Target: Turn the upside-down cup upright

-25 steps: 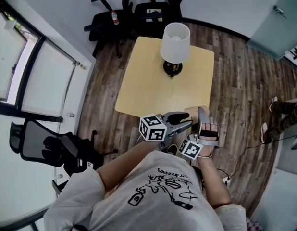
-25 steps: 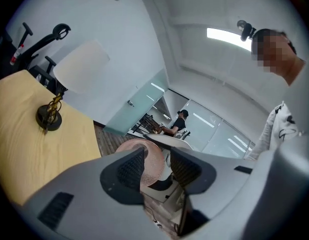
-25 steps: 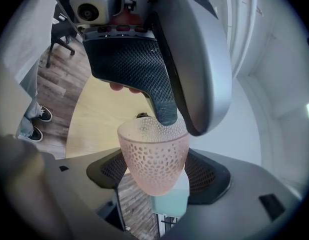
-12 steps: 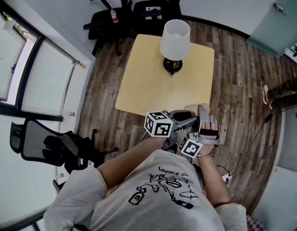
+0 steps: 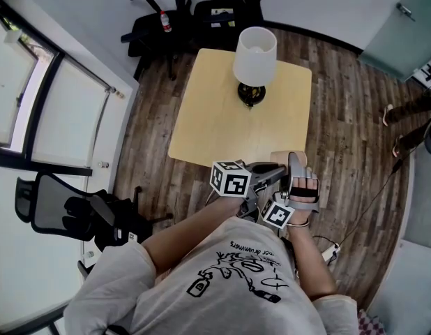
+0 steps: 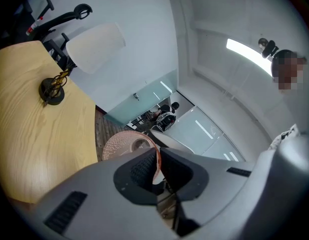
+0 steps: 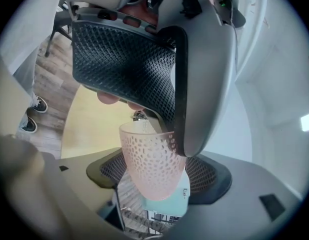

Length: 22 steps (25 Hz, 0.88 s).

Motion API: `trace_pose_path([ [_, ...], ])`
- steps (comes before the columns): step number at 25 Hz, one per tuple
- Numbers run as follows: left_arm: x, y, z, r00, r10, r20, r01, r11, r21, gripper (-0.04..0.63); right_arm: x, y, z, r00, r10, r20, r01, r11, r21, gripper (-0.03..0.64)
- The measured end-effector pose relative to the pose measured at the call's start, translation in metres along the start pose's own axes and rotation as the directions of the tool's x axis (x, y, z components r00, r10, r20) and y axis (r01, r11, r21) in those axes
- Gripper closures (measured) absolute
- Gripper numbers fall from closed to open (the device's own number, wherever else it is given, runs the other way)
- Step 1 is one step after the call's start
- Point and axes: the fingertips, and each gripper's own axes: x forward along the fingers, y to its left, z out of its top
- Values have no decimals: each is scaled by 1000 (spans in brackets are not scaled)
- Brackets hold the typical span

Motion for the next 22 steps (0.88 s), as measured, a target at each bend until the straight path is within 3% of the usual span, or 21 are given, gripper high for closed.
trace_pose_path([
  [10,-10,11,13,1000,1,26,-1,1000,-17,575,0,1,-3,1000,15,8,-16,998,68,253],
  [17,-28,15,26,996,-61,68,64,997,-35,575,-1,4,-12,998,56,-10,-53,986,160,253],
  [20,-36,15,30,989,-102,105,107,994,-37,575,-3,2,-16,996,84,-10,-78,959,274,253],
  [22,-41,15,32,981,-134,138,140,989,-41,575,-5,0,-20,993,117,-3,-107,915,390,253],
])
